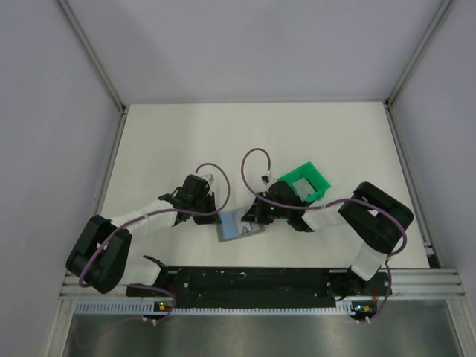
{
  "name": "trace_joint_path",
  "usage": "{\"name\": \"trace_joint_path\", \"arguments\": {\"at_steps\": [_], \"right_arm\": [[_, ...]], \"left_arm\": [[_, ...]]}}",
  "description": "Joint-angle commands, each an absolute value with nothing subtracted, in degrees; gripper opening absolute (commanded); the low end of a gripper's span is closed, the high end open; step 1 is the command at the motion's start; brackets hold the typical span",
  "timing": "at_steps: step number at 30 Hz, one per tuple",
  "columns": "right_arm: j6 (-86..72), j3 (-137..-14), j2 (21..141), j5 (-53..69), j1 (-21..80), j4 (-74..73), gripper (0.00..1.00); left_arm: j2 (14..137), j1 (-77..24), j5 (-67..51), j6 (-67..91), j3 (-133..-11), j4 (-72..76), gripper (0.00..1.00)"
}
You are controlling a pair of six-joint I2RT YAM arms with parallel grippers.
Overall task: Put the credit cards into the card holder
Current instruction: Insert the credit card into the card holder.
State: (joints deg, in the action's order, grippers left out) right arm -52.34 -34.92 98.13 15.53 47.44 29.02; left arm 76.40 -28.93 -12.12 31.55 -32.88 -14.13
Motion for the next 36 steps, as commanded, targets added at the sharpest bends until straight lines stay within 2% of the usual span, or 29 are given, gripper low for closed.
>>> {"name": "trace_joint_path", "arguments": {"at_steps": [1,8,15,20,28,36], "right_arm": [[-54.0,-32.7,95.0,8.4,47.1,23.6,0.00],[-55.8,-31.8,94.5,6.8,47.1,23.5,0.00],[-56.3,-33.0,100.2,16.0,47.5,30.9,0.00],[-57.0,-32.8,100.4,14.4,49.4,30.8,0.00],[-55.7,-34.5,98.1,11.6,50.8,26.0,0.08],[-51.9,-37.6,93.7,4.5,51.2,14.1,0.25]], "left_arm": [[76.4,-28.9,-11.3,31.5,-33.3,-13.1,0.00],[76.3,-28.9,-11.3,31.6,-33.4,-13.1,0.00],[76.5,-28.9,-11.6,31.7,-33.2,-12.6,0.00],[76.4,-28.9,-11.6,31.8,-33.5,-12.5,0.00],[76.2,-28.9,-11.8,32.3,-33.1,-12.1,0.00],[75.5,-28.9,-11.6,32.2,-33.1,-12.8,0.00]]}}
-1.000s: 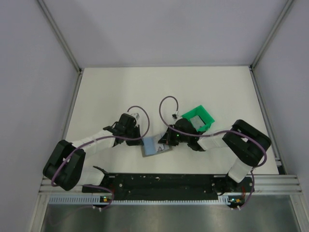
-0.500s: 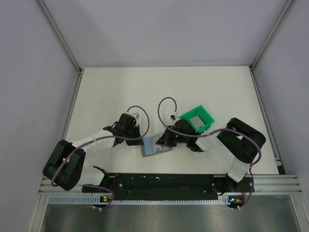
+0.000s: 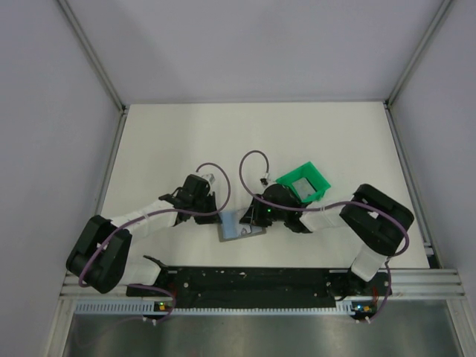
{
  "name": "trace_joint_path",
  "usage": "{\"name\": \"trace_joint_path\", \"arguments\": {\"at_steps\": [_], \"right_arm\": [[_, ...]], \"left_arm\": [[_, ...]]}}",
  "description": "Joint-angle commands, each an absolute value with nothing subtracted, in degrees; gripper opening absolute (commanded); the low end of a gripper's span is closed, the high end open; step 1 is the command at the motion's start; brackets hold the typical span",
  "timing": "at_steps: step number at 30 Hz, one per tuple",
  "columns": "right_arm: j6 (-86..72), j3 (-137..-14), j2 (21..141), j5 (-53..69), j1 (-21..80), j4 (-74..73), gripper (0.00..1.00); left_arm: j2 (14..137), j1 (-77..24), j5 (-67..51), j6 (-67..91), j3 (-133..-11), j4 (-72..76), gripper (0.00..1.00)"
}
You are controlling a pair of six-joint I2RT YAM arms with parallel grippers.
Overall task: Put the credit cards into the card holder
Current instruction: Insert the credit card into the card holder.
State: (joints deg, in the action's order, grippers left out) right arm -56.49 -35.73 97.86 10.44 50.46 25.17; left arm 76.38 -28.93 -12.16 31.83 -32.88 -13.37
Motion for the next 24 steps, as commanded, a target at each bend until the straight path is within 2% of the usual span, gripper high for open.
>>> {"name": "trace_joint_path", "arguments": {"at_steps": [1,7,24], "right_arm": [[-50.9,-38.4,92.8,3.6,51.2,12.1,0.27],[-47.6,-42.2,91.1,2.5,51.3,6.3,0.33],[-47.6,-45.6,96.1,10.1,52.3,8.2,0.33]], "left_arm": [[75.4,-28.9,-11.6,32.2,-33.0,-12.7,0.00],[75.6,-28.9,-12.1,32.0,-33.3,-12.4,0.00],[75.6,-28.9,-13.4,32.4,-33.0,-11.4,0.00]]}}
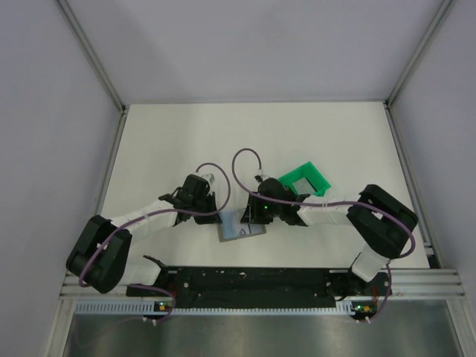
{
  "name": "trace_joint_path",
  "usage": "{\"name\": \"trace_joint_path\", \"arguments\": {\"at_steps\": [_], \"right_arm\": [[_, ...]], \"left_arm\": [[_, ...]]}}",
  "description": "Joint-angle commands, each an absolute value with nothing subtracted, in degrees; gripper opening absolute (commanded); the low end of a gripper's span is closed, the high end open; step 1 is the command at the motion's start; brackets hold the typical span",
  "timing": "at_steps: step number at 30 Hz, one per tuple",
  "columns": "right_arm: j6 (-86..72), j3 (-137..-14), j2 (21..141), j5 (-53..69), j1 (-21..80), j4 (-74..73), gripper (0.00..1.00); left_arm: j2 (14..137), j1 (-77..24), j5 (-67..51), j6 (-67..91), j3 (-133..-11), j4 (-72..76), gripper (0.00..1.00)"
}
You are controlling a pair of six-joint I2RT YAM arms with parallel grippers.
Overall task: Put the credit cards into the card holder
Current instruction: Insert the credit card into the card holder.
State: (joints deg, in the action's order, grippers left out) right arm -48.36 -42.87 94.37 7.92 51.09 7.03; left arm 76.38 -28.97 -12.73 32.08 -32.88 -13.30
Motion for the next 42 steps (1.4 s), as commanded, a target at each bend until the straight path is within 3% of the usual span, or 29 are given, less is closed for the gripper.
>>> {"name": "trace_joint_path", "arguments": {"at_steps": [1,22,33,42], "right_arm": [[-47.7,-45.8,96.3,10.4,52.4,8.3,0.33],[-48.2,-46.3,95.8,13.8,52.6,13.1,0.33],[-47.2,-45.6,92.6,5.6,52.7,8.5,0.33],[-47.9,-46.8,96.3,10.7,52.7,10.4,0.33]], "left_arm": [[75.6,-28.8,-13.4,32.4,-32.9,-11.4,0.00],[75.7,-28.9,-13.5,32.4,-33.0,-11.4,0.00],[75.4,-28.9,-13.3,32.4,-32.7,-11.8,0.00],[75.5,-28.8,-13.5,32.5,-32.9,-11.5,0.00]]}}
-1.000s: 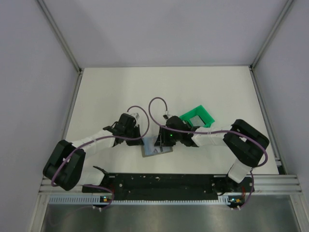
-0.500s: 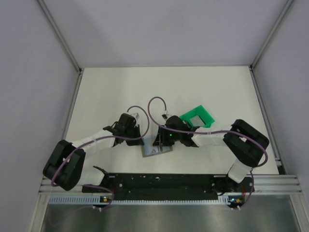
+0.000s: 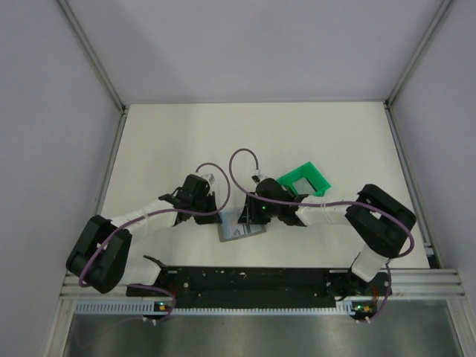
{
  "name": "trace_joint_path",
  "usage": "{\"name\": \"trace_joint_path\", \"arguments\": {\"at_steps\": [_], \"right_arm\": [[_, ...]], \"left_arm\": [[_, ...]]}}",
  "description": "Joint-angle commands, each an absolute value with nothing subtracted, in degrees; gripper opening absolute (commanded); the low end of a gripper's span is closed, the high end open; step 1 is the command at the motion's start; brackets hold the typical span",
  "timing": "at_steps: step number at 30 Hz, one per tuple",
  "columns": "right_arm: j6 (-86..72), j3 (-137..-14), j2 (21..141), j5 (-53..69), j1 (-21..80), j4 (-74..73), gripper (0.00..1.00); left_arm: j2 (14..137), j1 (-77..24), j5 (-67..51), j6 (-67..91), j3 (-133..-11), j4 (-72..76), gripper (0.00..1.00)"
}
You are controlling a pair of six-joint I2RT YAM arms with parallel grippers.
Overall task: Put the credit cards into the card holder
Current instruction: Insert the credit card into the card holder.
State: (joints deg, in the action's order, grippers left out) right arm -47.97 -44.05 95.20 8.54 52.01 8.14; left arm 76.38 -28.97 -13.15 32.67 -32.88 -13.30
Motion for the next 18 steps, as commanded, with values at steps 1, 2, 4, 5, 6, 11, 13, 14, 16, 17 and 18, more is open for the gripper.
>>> {"name": "trace_joint_path", "arguments": {"at_steps": [1,2,4,5,6,11,13,14,16,17,18], "right_arm": [[-48.0,-47.0,96.7,11.2,52.8,10.5,0.33],[-48.0,-47.3,97.2,11.6,52.9,10.4,0.32],[-47.9,-47.9,97.8,12.0,53.3,10.4,0.32],[-47.8,-48.2,98.0,12.5,53.4,10.5,0.32],[-47.8,-48.3,98.2,12.6,53.6,10.6,0.32],[-47.5,-49.0,98.3,13.0,54.2,11.0,0.31],[-47.4,-49.4,98.5,13.3,54.3,11.0,0.31],[-47.3,-49.5,98.8,13.5,54.4,11.1,0.31],[-47.4,-49.8,99.1,14.0,54.5,11.2,0.31],[-47.4,-49.8,99.3,14.1,54.6,11.2,0.31],[-47.3,-49.8,99.5,14.3,54.6,11.2,0.31]], "left_arm": [[75.6,-28.9,-13.5,32.5,-32.9,-11.5,0.00],[75.6,-28.9,-13.6,32.6,-32.9,-11.4,0.00],[75.5,-28.9,-13.7,32.7,-32.8,-11.3,0.00],[75.4,-28.9,-13.7,32.8,-32.8,-11.3,0.00],[75.5,-28.9,-13.7,32.7,-32.7,-11.3,0.00],[75.4,-28.9,-13.9,33.0,-32.7,-11.2,0.00],[75.5,-28.8,-13.9,33.0,-32.7,-11.2,0.00],[75.5,-28.9,-14.0,33.0,-32.7,-11.1,0.00],[75.5,-28.8,-14.1,33.0,-32.7,-11.0,0.00],[75.5,-28.9,-14.2,33.0,-32.6,-10.8,0.00],[75.5,-28.9,-14.2,33.1,-32.6,-10.8,0.00]]}}
